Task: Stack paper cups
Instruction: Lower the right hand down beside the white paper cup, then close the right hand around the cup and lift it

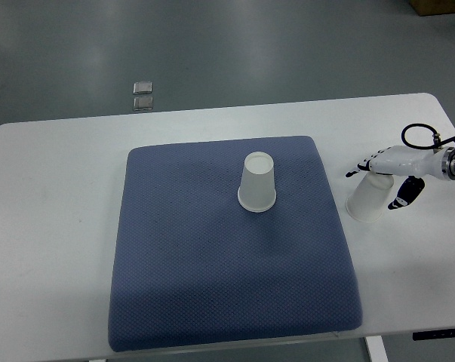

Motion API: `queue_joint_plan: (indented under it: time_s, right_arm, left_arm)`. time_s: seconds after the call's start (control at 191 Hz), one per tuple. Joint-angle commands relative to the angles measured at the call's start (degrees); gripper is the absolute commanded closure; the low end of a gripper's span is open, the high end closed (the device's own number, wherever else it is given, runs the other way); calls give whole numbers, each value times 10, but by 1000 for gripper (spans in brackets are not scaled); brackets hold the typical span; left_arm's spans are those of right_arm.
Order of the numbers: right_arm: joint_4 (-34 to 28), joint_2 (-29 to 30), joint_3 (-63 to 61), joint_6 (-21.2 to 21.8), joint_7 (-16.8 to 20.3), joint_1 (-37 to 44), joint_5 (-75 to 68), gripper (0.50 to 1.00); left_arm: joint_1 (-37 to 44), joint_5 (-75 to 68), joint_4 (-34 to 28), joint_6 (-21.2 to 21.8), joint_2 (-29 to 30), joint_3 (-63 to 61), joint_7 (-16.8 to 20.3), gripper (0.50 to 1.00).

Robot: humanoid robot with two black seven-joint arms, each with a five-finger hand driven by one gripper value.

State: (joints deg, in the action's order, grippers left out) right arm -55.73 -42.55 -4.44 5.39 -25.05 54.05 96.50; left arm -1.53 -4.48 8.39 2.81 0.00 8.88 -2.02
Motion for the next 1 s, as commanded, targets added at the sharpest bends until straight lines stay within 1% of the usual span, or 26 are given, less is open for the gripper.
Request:
queue_joint_plan:
  time_s: [0.0,0.078,0.094,0.141,0.146,0.251,0.287,0.293,0.298,0.313,0.319,0.345,0.35,0.355,0.36,0.371,0.376,0.392,0.407,0.444,0.481,0.637,0.862,0.992]
  right_arm:
    - [0,0,0,0,-1,-1,0,626]
    - [0,1,1,1,-2,-1,1,648]
    - [0,1,4,1,-2,-1,1,666]
    - [0,2,8,1,-3,1,2,691]
    - [0,3,8,1,-3,1,2,701]
    - [0,4,11,1,-4,3,2,750]
    - [0,5,12,1,-4,4,3,791]
    - [0,5,12,1,-4,4,3,791]
    - [0,5,12,1,-4,4,3,805]
    - [0,5,12,1,-4,4,3,818]
    - [0,5,12,1,-4,4,3,832]
    - [0,5,12,1,-4,4,4,857]
    - [0,5,12,1,-4,4,5,869]
    - [0,5,12,1,-4,4,5,869]
    - [0,5,12,1,-4,4,6,881]
    - [0,5,12,1,-4,4,6,881]
    - [0,5,12,1,-4,4,6,893]
    - [0,6,12,1,-4,4,7,901]
    - [0,7,12,1,-4,4,7,920]
    - [0,6,12,1,-4,4,8,928]
    - [0,6,12,1,-5,4,8,946]
    - [0,6,11,1,-6,8,7,951]
    - [0,6,10,7,-7,40,4,948]
    - [0,-1,10,10,-16,60,3,948]
  left_arm:
    - [0,0,0,0,0,0,0,500]
    - [0,0,0,0,0,0,0,500]
    - [-1,0,0,0,0,0,0,500]
    - [0,0,0,0,0,0,0,500]
    - [0,0,0,0,0,0,0,500]
    - [-1,0,0,0,0,0,0,500]
    - [-1,0,0,0,0,0,0,500]
    - [-1,0,0,0,0,0,0,500]
    - [0,0,0,0,0,0,0,500]
    - [-1,0,0,0,0,0,0,500]
    - [0,0,0,0,0,0,0,500]
    - [-1,0,0,0,0,0,0,500]
    - [-1,0,0,0,0,0,0,500]
    - [-1,0,0,0,0,0,0,500]
    - [-1,0,0,0,0,0,0,500]
    - [-1,0,0,0,0,0,0,500]
    - [0,0,0,0,0,0,0,500]
    - [0,0,0,0,0,0,0,500]
    - [-1,0,0,0,0,0,0,500]
    - [-1,0,0,0,0,0,0,500]
    - [-1,0,0,0,0,0,0,500]
    - [-1,0,0,0,0,0,0,500]
    - [0,0,0,0,0,0,0,500]
    - [0,0,0,0,0,0,0,500]
